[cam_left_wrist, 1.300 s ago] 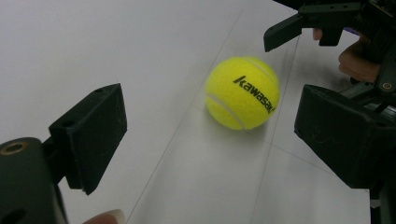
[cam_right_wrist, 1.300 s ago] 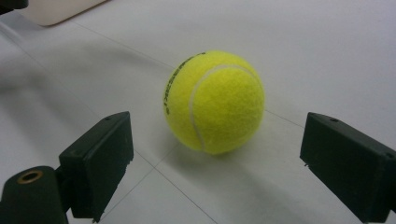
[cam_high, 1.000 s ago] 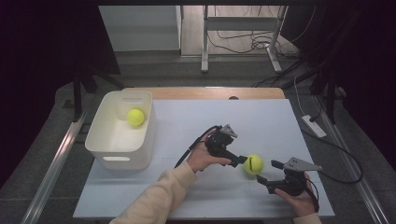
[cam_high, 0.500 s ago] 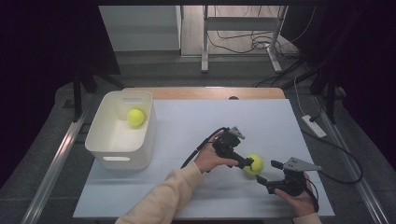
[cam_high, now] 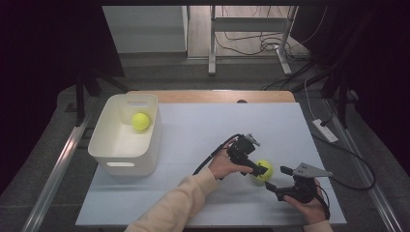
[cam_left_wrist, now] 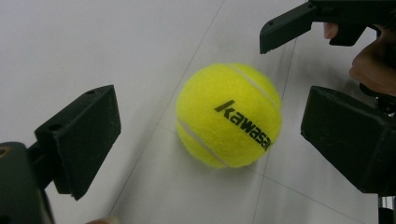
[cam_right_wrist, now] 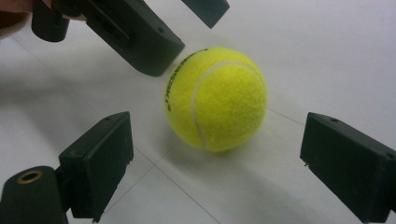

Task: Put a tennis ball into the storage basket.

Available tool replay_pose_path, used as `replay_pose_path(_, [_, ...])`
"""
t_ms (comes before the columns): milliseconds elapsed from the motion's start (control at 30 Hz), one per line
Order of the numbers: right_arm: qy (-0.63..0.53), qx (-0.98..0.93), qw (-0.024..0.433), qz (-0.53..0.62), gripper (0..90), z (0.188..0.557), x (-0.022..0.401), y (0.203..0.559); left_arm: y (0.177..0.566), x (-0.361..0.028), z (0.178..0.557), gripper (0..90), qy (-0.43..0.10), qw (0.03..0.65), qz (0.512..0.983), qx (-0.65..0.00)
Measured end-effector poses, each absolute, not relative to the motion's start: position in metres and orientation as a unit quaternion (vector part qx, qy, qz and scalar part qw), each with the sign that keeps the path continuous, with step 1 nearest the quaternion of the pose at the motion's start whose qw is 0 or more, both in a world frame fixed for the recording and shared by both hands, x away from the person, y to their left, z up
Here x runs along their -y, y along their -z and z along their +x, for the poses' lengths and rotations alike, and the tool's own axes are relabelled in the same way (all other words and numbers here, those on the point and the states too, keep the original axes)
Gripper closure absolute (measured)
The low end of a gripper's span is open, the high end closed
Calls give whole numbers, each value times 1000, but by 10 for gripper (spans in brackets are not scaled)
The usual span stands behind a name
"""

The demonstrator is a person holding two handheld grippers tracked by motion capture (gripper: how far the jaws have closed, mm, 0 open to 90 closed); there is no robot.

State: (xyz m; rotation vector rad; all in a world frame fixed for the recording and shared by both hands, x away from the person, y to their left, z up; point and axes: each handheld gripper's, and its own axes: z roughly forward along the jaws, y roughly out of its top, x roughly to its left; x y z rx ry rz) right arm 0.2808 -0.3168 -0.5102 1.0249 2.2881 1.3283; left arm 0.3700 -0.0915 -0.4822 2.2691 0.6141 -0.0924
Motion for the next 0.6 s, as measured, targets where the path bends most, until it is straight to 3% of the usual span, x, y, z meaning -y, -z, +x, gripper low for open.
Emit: replay_pose_path(600, [-461,-799,150,355,88,280,318,510,497,114,374,92,54,365,899,-237])
